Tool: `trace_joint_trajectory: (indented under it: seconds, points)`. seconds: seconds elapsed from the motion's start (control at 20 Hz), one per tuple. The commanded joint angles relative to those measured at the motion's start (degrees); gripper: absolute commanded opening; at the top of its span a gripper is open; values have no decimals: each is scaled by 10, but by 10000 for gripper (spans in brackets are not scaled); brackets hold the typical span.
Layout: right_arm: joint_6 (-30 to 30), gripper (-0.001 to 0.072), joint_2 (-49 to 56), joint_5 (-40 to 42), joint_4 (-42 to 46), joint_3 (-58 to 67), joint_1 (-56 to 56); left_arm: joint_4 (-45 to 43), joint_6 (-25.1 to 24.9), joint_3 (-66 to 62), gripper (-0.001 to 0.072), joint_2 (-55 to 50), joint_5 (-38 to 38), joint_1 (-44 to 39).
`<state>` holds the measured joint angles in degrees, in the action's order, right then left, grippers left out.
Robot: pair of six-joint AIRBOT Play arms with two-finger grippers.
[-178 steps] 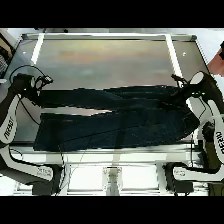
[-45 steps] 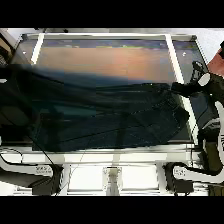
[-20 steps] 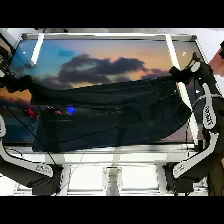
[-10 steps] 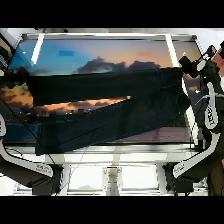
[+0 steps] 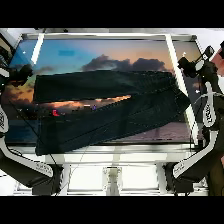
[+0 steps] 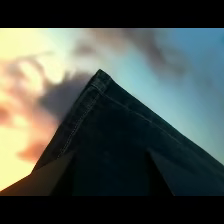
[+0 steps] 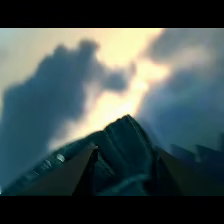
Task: Fold the clothes and pants, and hang the long-sleeved shirts on hangers.
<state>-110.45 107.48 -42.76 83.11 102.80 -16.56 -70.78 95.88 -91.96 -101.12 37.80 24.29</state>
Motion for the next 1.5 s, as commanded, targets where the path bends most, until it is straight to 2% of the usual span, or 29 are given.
trace_joint_trajectory:
  seconds: [0.0,0.15,0.2,0.25,0.3,0.35,0.5,0.65,0.7,0.75,0.85,0.95,1.2,1.35,1.45]
  points:
    - [102,407,1,-173,15,81,-25,-10,-28,-1,497,28,45,21]
    - [211,406,-3,-344,15,136,-54,-48,-87,-1,497,66,171,58]
    - [238,405,-7,-388,15,134,-60,-48,-130,1,490,76,228,70]
    - [259,405,-13,-427,15,127,-62,-48,-169,4,455,85,284,78]
    - [263,404,-21,-448,14,115,-61,-51,-207,30,379,104,325,83]
    - [262,404,-33,-454,10,98,-58,-52,-223,78,341,135,327,88]
    - [262,404,-87,-443,10,37,-34,-51,-227,300,346,267,242,116]
    - [262,404,-132,-443,10,-10,-12,-62,-228,465,348,352,259,153]
    - [262,404,-142,-448,10,-21,-5,-61,-244,497,349,361,272,163]
    - [262,404,-149,-454,9,-28,1,-62,-267,515,348,360,300,168]
    - [262,404,-161,-462,9,-40,13,-50,-275,530,367,354,329,163]
    - [262,404,-171,-464,7,-50,20,-79,-297,529,368,342,376,161]
    - [267,404,-179,-467,6,-51,24,-188,-283,528,367,325,433,162]
    - [273,403,-178,-468,6,-51,24,-205,-269,514,367,325,437,164]
    - [275,404,-178,-468,6,-51,24,-213,-269,502,429,325,457,169]
